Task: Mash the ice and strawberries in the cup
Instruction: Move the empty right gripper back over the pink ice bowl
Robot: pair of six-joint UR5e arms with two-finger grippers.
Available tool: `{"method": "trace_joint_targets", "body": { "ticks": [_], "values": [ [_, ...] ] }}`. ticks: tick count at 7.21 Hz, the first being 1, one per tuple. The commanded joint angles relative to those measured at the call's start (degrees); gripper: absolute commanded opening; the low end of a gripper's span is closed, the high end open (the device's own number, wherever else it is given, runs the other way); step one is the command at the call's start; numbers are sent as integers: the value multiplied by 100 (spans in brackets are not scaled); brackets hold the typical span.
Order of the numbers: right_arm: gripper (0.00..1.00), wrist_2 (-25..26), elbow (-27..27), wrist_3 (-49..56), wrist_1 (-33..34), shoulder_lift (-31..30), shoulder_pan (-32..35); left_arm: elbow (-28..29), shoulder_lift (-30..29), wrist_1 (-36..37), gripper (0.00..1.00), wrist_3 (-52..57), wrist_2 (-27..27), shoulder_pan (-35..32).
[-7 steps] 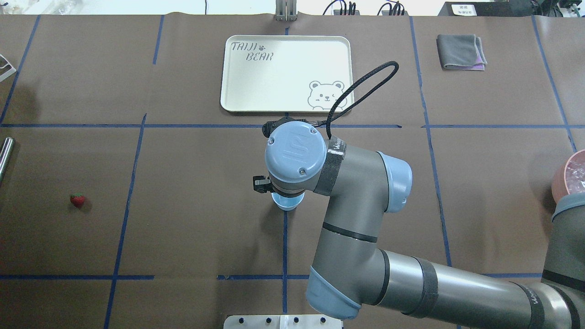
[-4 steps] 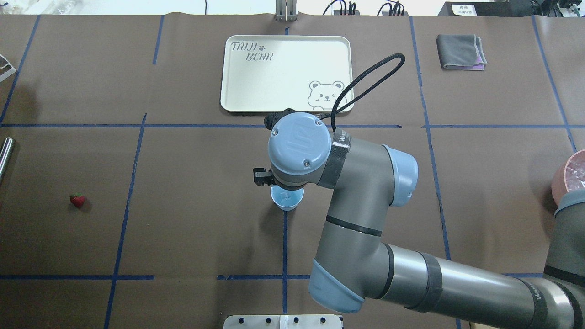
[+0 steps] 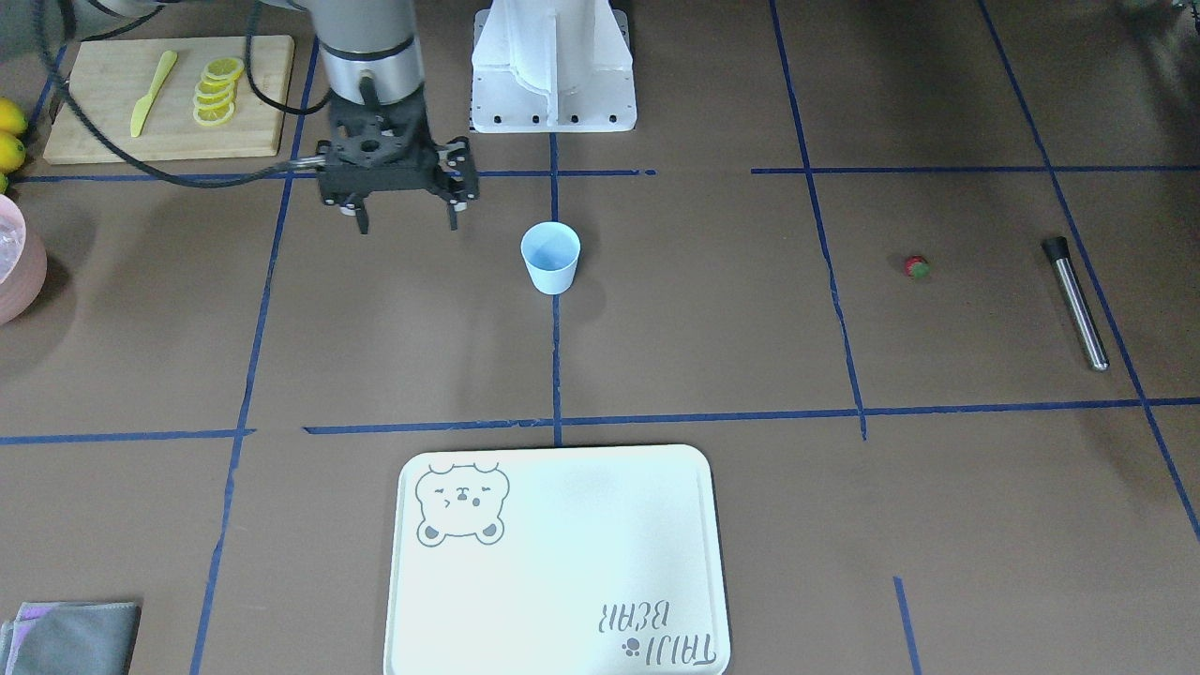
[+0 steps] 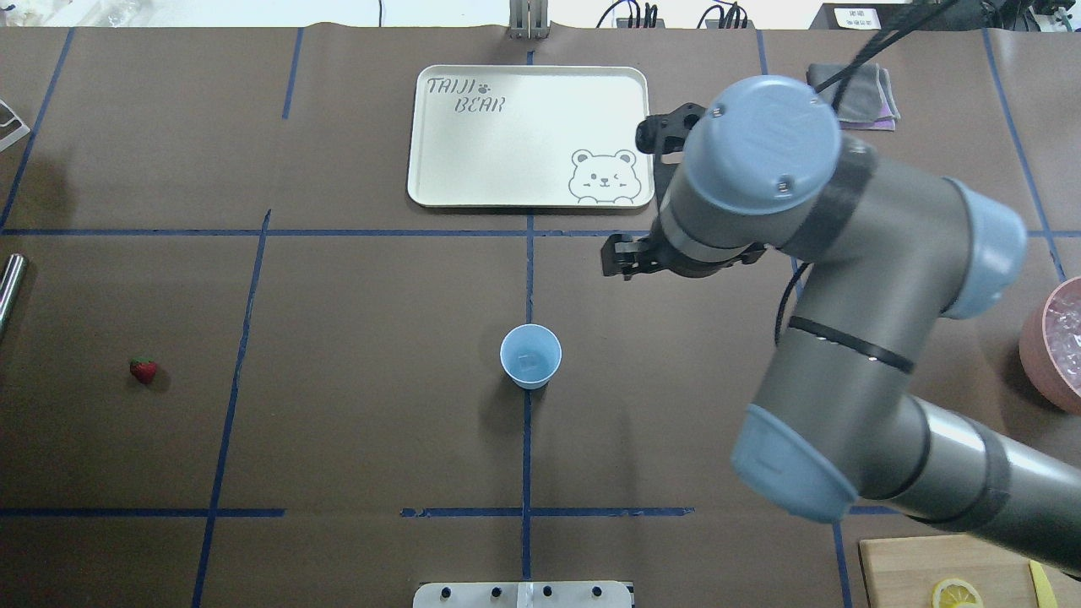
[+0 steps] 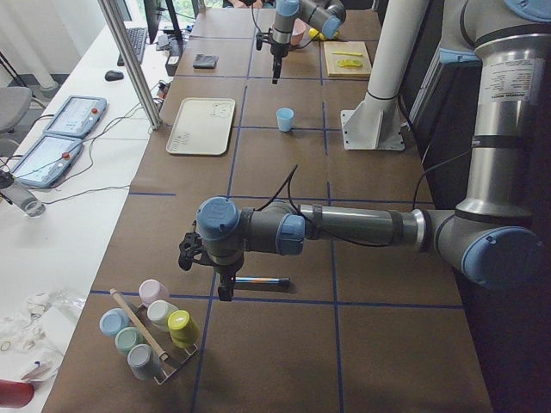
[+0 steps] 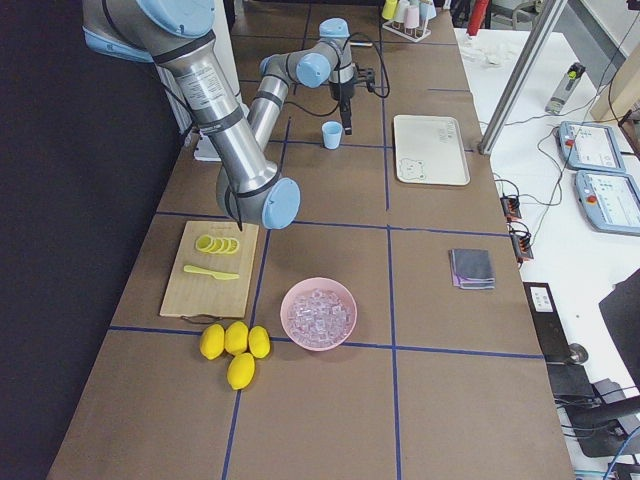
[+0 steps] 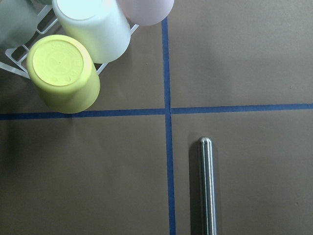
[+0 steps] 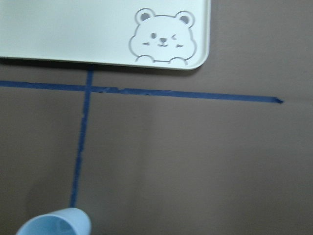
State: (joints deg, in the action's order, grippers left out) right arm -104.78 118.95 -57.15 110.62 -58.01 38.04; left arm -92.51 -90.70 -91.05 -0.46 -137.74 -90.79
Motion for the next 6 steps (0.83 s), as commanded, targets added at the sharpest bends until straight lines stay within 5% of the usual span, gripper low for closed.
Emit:
{"method": "trace_joint_targets", "body": {
  "ticks": [1,6],
  "values": [
    [99,-979,489,957,21,-1138,1271,-74,9,0,100,-68,-8,0],
    [99,-2046,-18,4883,-1182,-3478,3550,-92,9,0,100,-68,-16,0]
  ]
}}
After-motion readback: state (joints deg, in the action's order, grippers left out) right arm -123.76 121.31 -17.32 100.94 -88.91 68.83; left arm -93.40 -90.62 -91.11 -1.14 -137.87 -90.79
